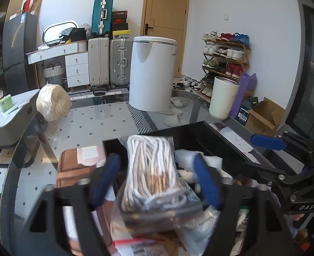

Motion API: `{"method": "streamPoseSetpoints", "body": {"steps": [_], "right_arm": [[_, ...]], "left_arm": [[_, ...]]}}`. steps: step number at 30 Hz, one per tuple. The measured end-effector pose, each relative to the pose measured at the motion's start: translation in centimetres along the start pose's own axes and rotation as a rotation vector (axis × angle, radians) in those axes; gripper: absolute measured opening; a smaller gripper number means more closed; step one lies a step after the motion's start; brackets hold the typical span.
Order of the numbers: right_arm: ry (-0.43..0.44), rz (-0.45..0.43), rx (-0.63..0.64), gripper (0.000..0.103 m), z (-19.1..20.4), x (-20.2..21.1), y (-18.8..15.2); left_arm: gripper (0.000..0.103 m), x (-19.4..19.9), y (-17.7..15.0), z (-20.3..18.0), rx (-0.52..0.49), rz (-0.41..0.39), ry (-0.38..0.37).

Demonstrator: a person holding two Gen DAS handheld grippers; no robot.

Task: Organize soft objects
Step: 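Lower the bagged cords into the black box and open the left tool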

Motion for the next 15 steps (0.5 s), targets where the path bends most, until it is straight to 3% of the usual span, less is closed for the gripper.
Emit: {"method": "streamPoseSetpoints", "body": {"steps": [5,15], "right_arm": [[-0.002,-0.023,-0.032,0.082,-0.3,1.6,-0.5],[-0.005,-0.033,-0.032,0.088,0.3,3.6,-1.7]], "left_arm": [[0.099,2.3,-0.5,-0.1,0.012,-0.036,0.014],[0.102,4.5,-2.2,1.7,0.064,-0.055,0.093]]}}
Point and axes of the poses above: each gripper's, at about its wrist camera, not at the fingertips, and x roughly against the way its jaws point, z to its left, y to its top, the point moved 4 cm from there along -x, roughly the way its jaws point, and after that the axes turned 1 degree about x, right-handed, at the moved point
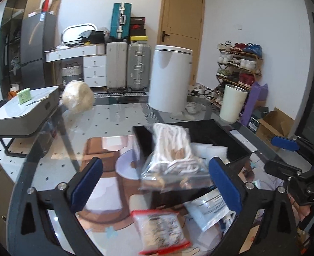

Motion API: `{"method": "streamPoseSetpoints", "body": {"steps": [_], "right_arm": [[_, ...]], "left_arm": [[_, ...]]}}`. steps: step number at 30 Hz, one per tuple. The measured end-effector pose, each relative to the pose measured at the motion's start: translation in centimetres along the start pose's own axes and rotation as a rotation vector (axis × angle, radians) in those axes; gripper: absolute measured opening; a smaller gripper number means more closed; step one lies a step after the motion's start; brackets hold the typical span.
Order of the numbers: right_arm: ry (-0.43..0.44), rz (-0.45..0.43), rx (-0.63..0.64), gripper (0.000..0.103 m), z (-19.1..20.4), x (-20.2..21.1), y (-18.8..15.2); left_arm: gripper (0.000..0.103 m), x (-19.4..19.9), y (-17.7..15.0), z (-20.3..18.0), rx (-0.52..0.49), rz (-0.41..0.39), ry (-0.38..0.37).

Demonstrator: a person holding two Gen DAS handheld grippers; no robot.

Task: Organize soft objects
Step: 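Lower the bagged cords into the black box and open the left tool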

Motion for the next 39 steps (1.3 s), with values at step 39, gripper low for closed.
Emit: {"method": "streamPoseSetpoints", "body": {"steps": [39], "right_arm": [[0.036,0.073,-0.066,0.102,-0.5,-2.2,-2.2]], "left_arm": [[0.103,-1.1,-1.7,1.3,0.006,0.073,0.051]]}}
Point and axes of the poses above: each gripper's, at about its wrist camera, not at the fingertips, and x roughly against the way its jaws point, z to its left, y to its top, the point moved 4 cm from there along -x, roughly the way its jaws point, and after that the axes turned 1 degree about x, right-handed, at the moved point
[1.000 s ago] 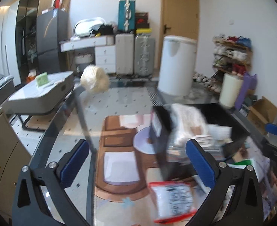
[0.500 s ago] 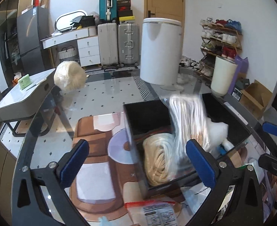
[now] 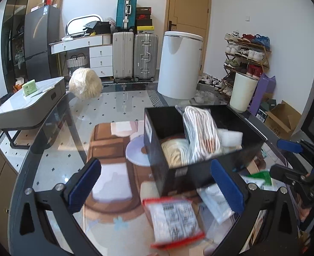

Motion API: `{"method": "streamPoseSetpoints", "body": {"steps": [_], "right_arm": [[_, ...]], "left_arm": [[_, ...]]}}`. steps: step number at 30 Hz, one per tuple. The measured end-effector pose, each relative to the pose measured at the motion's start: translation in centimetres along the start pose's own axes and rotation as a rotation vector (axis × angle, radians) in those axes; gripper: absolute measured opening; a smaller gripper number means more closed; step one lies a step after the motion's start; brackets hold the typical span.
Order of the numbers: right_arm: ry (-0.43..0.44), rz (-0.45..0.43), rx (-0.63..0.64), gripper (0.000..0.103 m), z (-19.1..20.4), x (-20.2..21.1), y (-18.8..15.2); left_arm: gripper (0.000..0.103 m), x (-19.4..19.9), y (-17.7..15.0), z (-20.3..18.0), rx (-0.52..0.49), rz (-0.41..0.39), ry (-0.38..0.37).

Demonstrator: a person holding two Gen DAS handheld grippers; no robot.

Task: Organize soft objects
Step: 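Withdraw both tools from the box toward the red-and-white packet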

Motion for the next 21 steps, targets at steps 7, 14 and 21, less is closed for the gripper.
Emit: {"method": "streamPoseSetpoints", "body": {"steps": [7,14,21], "right_arm": [[0.006,0.022,0.022,0.102,1.0,0.2,-0.7],[0.003,0.057,0.013,0.102,1.3,0.9,-1.4],[0.019,0.111,-0.019,0.102,1.6,0.9,-2.8]], "left_arm": [[0.103,1.3,-2.3,0.0,0.030,0.031,-0.015],[0.103,2.6,-3.3,-0.4,0.028,0.038,-0.021],[0.103,3.0,-4.6,-0.8,0.022,0.060,-0.036]]}}
Point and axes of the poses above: each gripper's, at about its wrist camera, not at the fingertips, and x roughly against the way its jaws point, z to its left, y to its top, the point moved 4 cm from there along -x, roughly the way its jaws point, and after that the axes turned 1 degree about x, right-handed, at the moved point
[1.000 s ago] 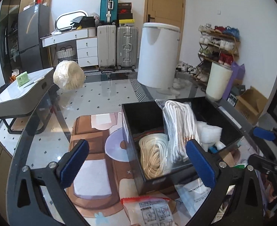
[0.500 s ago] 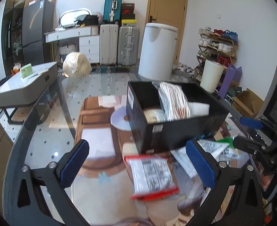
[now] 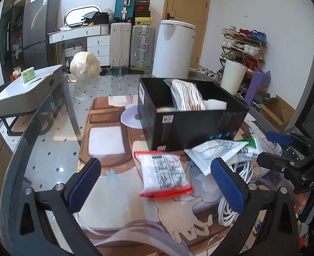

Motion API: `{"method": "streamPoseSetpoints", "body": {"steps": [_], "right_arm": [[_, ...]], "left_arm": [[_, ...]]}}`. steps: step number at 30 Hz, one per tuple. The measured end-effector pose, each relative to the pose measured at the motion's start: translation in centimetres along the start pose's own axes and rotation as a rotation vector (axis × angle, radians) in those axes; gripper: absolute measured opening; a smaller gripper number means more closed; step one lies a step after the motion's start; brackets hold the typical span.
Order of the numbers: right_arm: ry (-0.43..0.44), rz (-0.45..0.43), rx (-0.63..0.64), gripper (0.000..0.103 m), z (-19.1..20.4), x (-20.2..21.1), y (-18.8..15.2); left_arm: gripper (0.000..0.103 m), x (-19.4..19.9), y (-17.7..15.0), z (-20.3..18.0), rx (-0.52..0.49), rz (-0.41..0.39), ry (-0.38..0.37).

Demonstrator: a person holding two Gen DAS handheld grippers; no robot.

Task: Organize soft objects
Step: 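Withdraw both tools from the box toward the red-and-white packet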

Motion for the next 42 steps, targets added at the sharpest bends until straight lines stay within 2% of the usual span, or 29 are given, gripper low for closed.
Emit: {"method": "streamPoseSetpoints", "body": {"steps": [3,8,15,23,28,33,42], "right_arm": [[-0.005,0.017,0.001,0.102,0.2,-0.2,-0.6],[0.024,0.047,-0.017,0.102,0.8,-0.6,-1.2],[0.051,0.069,-0.005,0.102,2.2,-1.3,-1.4],[0.027,0.072,0.000,0.102,2.1,-1.2,-1.5],[0.024,0.076,-0.009,0.102,1.8,-1.3,-1.4],[0.036,0.082,-0.006,0.102,2.2,-1.4,-1.4],[0.044,0.122,-0.002,0.102,2.7,-2.1,-1.6]], "left_arm": [[0.103,0.0,-0.5,0.1,0.005,0.014,0.004],[0.103,-0.2,-0.9,-0.5,-0.048,0.038,0.022],[0.103,-0.4,-1.1,-0.6,-0.055,0.064,-0.003],[0.103,-1.8,-1.7,-1.9,-0.141,0.152,0.025],[0.103,-2.2,-2.0,-3.3,-0.203,0.188,-0.010],[0.103,-1.6,-2.5,-4.9,-0.241,0.184,-0.097],[0.103,-1.1,-2.6,-4.2,-0.219,0.181,-0.084]]}}
Point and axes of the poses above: each gripper's, at about its wrist camera, not at the fingertips, and x roughly against the way its jaws point, z to its left, y to its top, the point moved 4 cm from there along -x, roughly the way its jaws point, and after that the axes turned 1 degree about x, right-handed, at the moved point
